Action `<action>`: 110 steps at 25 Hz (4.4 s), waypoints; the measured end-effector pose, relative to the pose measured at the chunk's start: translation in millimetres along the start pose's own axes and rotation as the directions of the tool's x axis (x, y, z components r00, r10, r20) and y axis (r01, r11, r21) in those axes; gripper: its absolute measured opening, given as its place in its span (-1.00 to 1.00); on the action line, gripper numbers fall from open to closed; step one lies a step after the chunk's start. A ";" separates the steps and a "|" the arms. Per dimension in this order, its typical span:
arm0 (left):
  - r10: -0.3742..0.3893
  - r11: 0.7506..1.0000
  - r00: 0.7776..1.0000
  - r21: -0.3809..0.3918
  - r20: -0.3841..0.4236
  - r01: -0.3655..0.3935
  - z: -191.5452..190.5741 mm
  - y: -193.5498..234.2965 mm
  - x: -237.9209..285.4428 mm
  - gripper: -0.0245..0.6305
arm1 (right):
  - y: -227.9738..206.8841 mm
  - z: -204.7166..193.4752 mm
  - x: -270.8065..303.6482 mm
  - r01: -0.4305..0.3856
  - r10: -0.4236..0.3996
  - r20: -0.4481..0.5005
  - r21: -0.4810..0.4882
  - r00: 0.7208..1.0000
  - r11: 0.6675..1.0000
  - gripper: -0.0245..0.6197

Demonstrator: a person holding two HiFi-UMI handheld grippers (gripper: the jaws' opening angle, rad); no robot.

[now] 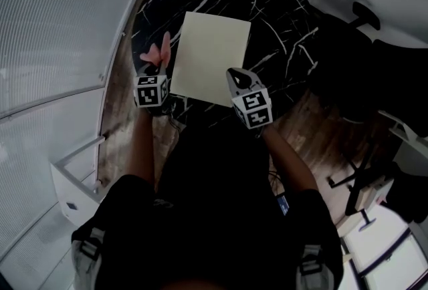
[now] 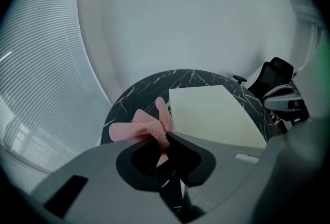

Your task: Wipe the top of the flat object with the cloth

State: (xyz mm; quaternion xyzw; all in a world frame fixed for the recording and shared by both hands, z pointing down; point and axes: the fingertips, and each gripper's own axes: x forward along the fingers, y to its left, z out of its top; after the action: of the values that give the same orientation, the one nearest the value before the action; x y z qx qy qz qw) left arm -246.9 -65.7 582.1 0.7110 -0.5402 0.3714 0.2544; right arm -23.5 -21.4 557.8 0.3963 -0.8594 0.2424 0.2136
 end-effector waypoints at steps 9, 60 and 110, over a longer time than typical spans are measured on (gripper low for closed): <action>-0.114 0.993 0.993 0.009 -0.035 0.115 -6.0 -22.7 33.6 -0.86 | -14.9 -10.5 4.0 0.074 -0.073 -0.014 0.027 0.997 0.997 -0.94; -0.290 0.943 0.952 0.139 -0.102 0.302 -12.6 -166.4 40.6 -0.86 | -49.0 -47.6 -52.2 0.134 -0.132 -0.020 0.088 0.991 0.987 -0.94; -0.398 0.880 0.910 0.231 -0.119 0.415 -1.9 -282.6 33.5 -0.86 | -97.1 -72.6 -102.5 0.168 -0.169 -0.002 0.138 0.986 0.976 -0.94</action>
State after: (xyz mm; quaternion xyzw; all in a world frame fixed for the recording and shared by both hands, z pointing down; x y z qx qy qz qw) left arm 27.8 -2.6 621.3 0.8220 -0.3185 0.3989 0.2525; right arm 126.3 25.2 581.9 0.4828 -0.8049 0.2803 0.2013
